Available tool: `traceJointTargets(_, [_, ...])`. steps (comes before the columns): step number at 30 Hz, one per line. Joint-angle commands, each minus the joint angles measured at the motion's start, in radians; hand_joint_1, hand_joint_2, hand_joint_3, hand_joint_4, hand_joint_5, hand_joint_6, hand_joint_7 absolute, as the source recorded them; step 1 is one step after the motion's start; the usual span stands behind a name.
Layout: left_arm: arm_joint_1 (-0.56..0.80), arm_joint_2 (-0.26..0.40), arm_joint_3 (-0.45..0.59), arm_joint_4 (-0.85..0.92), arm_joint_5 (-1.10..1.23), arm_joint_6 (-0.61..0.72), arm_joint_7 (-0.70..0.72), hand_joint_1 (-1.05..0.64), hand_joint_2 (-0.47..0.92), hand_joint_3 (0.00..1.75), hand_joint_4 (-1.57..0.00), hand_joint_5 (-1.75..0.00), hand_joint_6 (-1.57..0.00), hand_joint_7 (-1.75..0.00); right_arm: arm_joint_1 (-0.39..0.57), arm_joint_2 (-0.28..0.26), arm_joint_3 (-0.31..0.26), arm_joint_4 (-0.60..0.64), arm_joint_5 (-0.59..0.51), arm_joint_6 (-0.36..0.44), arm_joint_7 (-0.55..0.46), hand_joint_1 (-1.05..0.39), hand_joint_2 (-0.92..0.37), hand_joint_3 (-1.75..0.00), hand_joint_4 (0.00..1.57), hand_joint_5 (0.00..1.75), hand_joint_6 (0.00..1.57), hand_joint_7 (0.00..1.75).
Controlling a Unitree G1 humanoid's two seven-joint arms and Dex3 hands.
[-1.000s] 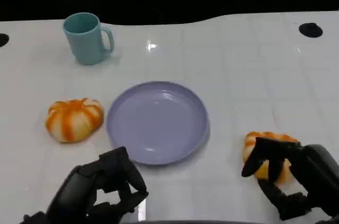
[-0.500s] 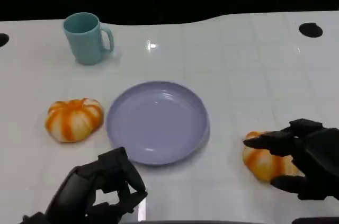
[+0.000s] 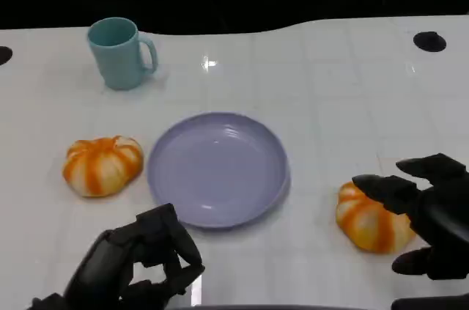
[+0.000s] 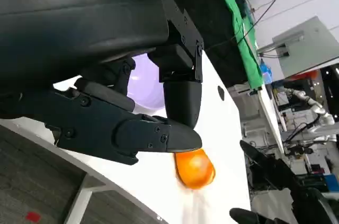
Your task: Grasp the bread from the table and place it into the plate.
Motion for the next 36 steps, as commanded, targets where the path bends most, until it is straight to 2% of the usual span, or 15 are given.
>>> traceJointTargets(1, [-0.003, 0.007, 0.002, -0.007, -0.002, 0.008, 0.006, -0.55, 0.92, 0.31, -0.69, -1.75, -0.6, -1.53, -0.029, -0.005, 0.025, 0.055, -0.004, -0.009, -0.028, -0.58, -0.81, 0.0, 0.03, 0.39, 0.28, 0.01])
traceJointTargets(6, [-0.004, 0.007, 0.002, -0.009, -0.003, 0.015, 0.004, -0.53, 0.92, 0.31, -0.68, -1.75, -0.6, -1.53, -0.077, -0.011, 0.064, 0.152, -0.031, -0.029, -0.074, -0.6, -0.81, 0.0, 0.05, 0.4, 0.27, 0.0])
traceJointTargets(20, [-0.004, 0.004, 0.002, -0.009, -0.003, 0.009, 0.005, -0.53, 0.92, 0.31, -0.69, -1.75, -0.61, -1.53, -0.254, 0.011, 0.209, 0.462, -0.113, 0.0, -0.163, -0.59, -0.85, -0.01, 0.09, 0.39, 0.28, 0.01])
traceJointTargets(27, [0.002, 0.003, 0.002, -0.024, 0.007, 0.021, 0.011, -0.54, 0.92, 0.31, -0.69, -1.75, -0.61, -1.53, -0.348, 0.026, 0.28, 0.67, -0.124, -0.003, -0.259, -0.58, -0.89, 0.0, 0.25, 0.25, 0.36, 0.02])
traceJointTargets(30, [0.004, 0.003, 0.002, -0.03, 0.006, 0.025, 0.01, -0.54, 0.92, 0.31, -0.69, -1.75, -0.61, -1.53, -0.371, 0.037, 0.283, 0.742, -0.087, -0.04, -0.338, -0.48, -0.91, 0.0, 0.46, 0.21, 0.48, 0.03])
traceJointTargets(31, [0.004, 0.003, 0.002, -0.031, 0.004, 0.027, 0.009, -0.55, 0.92, 0.31, -0.69, -1.75, -0.61, -1.53, -0.377, 0.044, 0.277, 0.771, -0.064, -0.065, -0.378, -0.41, -0.9, 0.0, 0.61, 0.25, 0.58, 0.06])
traceJointTargets(32, [0.005, 0.002, 0.002, -0.033, 0.003, 0.029, 0.009, -0.55, 0.92, 0.31, -0.69, -1.75, -0.61, -1.53, -0.383, 0.049, 0.273, 0.796, -0.043, -0.087, -0.412, -0.29, -0.91, -0.03, 0.86, 0.4, 0.79, 0.1])
traceJointTargets(33, [0.005, 0.002, 0.002, -0.033, 0.002, 0.029, 0.008, -0.55, 0.92, 0.31, -0.69, -1.75, -0.61, -1.52, -0.39, 0.053, 0.269, 0.826, -0.023, -0.116, -0.456, -0.25, -0.92, -0.04, 0.91, 0.57, 0.9, 0.08])
traceJointTargets(34, [0.005, 0.002, 0.002, -0.034, 0.001, 0.029, 0.007, -0.55, 0.92, 0.31, -0.69, -1.75, -0.61, -1.52, -0.398, 0.055, 0.268, 0.851, -0.008, -0.141, -0.494, -0.19, -0.92, -0.05, 0.94, 0.93, 1.06, 0.1])
traceJointTargets(35, [0.005, 0.002, 0.002, -0.035, 0.002, 0.03, 0.007, -0.55, 0.92, 0.31, -0.69, -1.75, -0.61, -1.52, -0.407, 0.051, 0.272, 0.873, -0.008, -0.162, -0.535, -0.15, -0.91, -0.08, 0.92, 1.37, 1.24, 0.13])
traceJointTargets(36, [0.005, 0.002, 0.002, -0.036, 0.002, 0.031, 0.007, -0.55, 0.92, 0.31, -0.69, -1.75, -0.61, -1.52, -0.415, 0.05, 0.275, 0.894, -0.008, -0.181, -0.576, -0.14, -0.9, -0.11, 0.92, 1.56, 1.25, 0.33])
